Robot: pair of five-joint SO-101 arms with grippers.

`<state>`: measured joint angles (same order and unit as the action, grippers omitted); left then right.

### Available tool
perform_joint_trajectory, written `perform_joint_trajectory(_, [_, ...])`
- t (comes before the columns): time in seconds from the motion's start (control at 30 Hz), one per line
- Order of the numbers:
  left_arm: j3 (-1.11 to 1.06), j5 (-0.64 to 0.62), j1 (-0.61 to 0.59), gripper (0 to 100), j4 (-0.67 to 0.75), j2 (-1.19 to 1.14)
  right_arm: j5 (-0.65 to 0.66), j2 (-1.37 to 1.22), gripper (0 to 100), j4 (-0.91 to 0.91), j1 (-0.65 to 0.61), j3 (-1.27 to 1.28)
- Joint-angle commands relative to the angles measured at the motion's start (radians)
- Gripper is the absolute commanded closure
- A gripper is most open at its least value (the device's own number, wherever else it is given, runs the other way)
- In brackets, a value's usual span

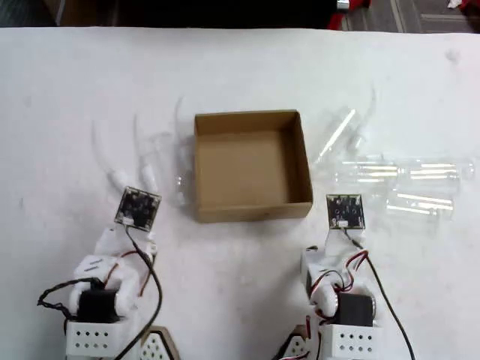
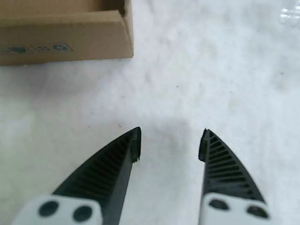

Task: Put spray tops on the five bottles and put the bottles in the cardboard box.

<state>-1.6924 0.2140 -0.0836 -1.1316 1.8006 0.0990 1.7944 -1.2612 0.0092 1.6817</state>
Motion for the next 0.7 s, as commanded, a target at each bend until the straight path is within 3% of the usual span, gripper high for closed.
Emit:
perform_joint_trajectory(0.0, [0.084, 0.009, 0.013, 98, 0.058, 0.007, 0.011, 0.002, 81.4, -0.005, 0.005, 0.009])
perform_joint_trajectory(0.33, [0.382, 0.009, -0.013, 98, -0.101, 0.007, 0.011, 0.002, 81.4, -0.005, 0.005, 0.009])
perform_joint_trajectory(0.5, [0.528, 0.009, -0.147, 98, -0.103, 0.007, 0.011, 0.002, 81.4, -0.005, 0.005, 0.009])
perform_joint_trajectory(0.67, [0.571, 0.009, -0.306, 98, 0.028, 0.007, 0.011, 0.002, 81.4, -0.005, 0.005, 0.009])
